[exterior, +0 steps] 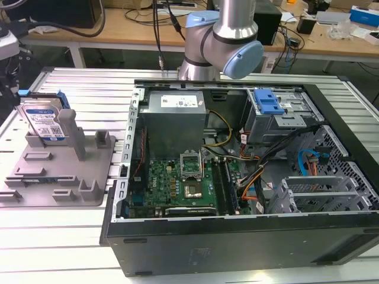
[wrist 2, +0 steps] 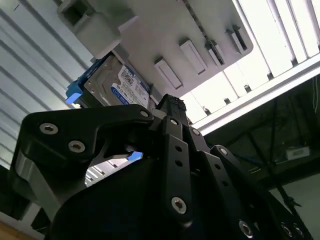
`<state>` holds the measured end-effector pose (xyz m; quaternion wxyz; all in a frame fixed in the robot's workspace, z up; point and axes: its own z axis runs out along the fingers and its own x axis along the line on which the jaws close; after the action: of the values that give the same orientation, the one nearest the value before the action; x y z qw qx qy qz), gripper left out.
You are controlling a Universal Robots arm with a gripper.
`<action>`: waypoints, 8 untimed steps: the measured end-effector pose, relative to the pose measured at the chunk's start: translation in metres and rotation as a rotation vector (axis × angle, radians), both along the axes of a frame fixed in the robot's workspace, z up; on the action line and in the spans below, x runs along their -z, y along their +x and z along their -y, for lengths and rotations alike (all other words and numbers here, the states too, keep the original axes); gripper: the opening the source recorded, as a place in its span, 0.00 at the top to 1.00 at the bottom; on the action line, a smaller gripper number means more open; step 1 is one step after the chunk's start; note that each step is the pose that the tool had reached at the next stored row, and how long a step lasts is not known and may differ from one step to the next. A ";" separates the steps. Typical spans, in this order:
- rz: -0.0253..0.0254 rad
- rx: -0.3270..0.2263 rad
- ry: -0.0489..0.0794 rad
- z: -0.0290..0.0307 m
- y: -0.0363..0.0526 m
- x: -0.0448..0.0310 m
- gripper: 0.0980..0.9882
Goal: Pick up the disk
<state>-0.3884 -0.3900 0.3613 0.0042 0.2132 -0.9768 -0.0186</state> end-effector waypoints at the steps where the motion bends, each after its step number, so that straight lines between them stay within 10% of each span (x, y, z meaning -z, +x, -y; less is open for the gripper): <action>1: 0.0000 -0.042 0.000 0.0000 0.0000 0.0000 0.99; 8: 0.0000 -0.209 0.000 0.0000 0.0000 0.0005 0.99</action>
<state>-0.3884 -0.3900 0.3608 0.0061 0.3138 -0.9493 -0.0181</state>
